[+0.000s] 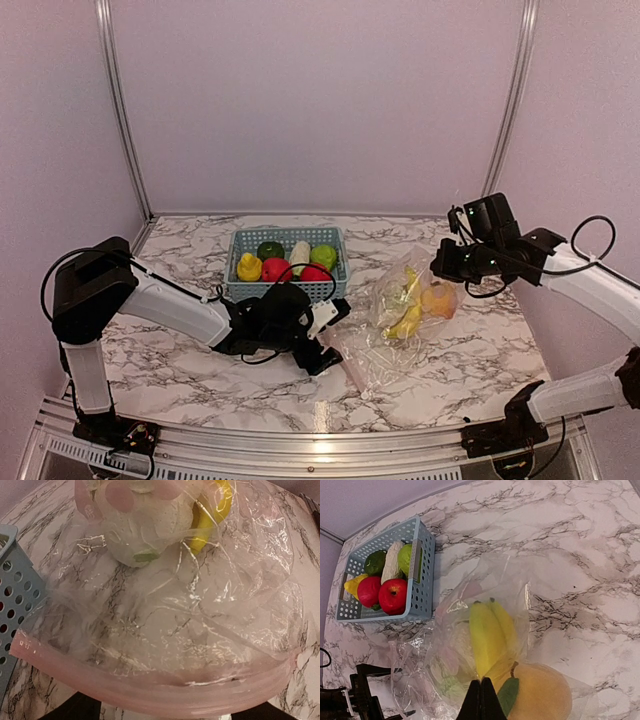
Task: Open the zip-top bag and remove the fake food
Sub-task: Pick up the fake vegetable from the zipper food storage bag.
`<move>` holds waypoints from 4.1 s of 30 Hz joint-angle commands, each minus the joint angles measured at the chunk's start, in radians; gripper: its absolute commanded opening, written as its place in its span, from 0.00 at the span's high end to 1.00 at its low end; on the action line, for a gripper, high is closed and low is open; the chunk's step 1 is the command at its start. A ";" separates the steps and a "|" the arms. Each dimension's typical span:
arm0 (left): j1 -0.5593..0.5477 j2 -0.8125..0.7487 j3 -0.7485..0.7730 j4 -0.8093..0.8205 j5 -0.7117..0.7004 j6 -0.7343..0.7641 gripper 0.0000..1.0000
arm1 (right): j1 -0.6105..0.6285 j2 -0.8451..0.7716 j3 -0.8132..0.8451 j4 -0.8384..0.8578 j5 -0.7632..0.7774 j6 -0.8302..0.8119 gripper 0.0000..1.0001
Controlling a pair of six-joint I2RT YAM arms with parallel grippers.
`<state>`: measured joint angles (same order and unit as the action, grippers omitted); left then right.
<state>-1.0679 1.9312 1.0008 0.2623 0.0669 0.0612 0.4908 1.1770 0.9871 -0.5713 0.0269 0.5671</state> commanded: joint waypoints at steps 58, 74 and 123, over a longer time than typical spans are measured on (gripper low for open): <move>-0.004 0.025 0.097 -0.043 0.045 0.059 0.08 | 0.115 0.359 -0.072 0.071 0.126 -0.075 0.36; -0.004 0.017 0.090 -0.051 0.048 0.055 0.08 | 0.141 0.283 0.059 0.030 0.106 -0.053 0.45; -0.023 0.181 0.253 0.023 -0.012 0.227 0.08 | 0.120 0.314 -0.096 0.101 0.105 0.016 0.78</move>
<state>-1.0813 2.0724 1.2114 0.2443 0.0895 0.2428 0.6106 1.4574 0.9047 -0.4500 0.0814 0.5789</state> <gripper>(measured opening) 0.923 0.235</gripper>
